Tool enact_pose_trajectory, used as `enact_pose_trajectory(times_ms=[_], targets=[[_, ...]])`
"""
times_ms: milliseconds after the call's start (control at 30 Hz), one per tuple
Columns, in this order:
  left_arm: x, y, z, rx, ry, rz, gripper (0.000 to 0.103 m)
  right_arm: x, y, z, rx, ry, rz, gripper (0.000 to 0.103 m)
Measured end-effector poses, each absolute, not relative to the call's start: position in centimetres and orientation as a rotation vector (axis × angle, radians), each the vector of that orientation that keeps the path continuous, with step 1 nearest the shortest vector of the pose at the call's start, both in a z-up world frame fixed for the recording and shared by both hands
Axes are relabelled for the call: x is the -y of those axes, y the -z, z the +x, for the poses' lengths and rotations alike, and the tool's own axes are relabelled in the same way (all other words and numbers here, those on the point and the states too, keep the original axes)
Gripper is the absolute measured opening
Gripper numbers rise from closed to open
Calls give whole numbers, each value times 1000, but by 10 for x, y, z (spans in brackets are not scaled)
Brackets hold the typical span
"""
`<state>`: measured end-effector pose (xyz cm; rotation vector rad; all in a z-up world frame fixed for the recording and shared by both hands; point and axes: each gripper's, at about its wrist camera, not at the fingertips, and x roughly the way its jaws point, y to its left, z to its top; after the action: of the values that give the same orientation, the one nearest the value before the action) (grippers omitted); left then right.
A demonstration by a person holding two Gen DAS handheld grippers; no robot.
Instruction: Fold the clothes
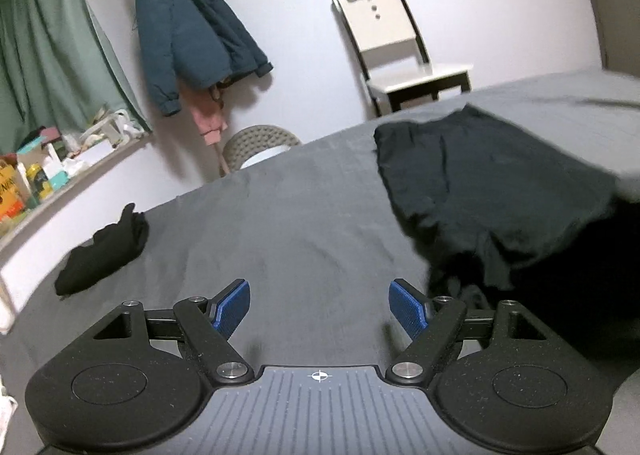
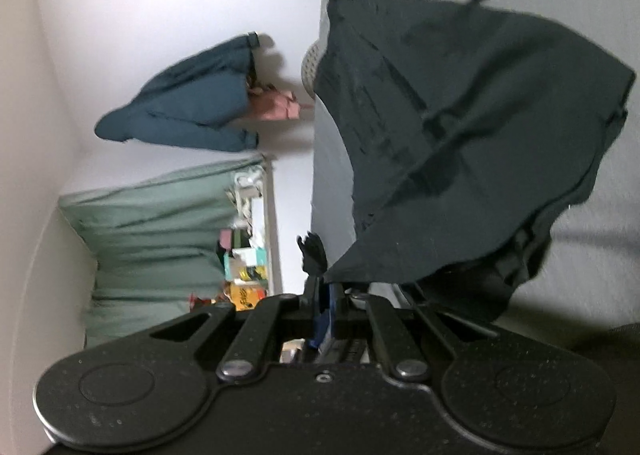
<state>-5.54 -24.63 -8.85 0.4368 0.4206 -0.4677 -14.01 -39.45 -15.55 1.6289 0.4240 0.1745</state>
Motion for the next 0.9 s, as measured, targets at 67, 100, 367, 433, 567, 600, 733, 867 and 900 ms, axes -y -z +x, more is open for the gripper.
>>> enact_pose_trajectory(times_ms=[67,100,367,433,567,600,733,867,900], targets=[[241,84,-62,-413,558,400,77,395,156,-141,-418,-172,1632,5],[239,82,-66,-405,611,398,77,396,156,-141,-416,-171,1634,5],[266,103,-79,-356,676,626,77,394,154,-141,-421,-196,1630,5],[275,108,-77,-352,669,653,77,394,152,-141,-422,-211,1623,5],[290,111,-68,-337,622,666,77,391,150,-138,-425,-233,1618,5],[293,111,-64,-337,604,664,77,391,151,-138,-424,-238,1622,5],[290,108,-54,-358,562,625,77,391,152,-138,-442,-212,1620,5],[276,107,-53,-373,554,591,77,389,155,-137,-503,-177,1604,5],[272,108,-54,-379,556,588,77,388,155,-137,-526,-171,1595,5]])
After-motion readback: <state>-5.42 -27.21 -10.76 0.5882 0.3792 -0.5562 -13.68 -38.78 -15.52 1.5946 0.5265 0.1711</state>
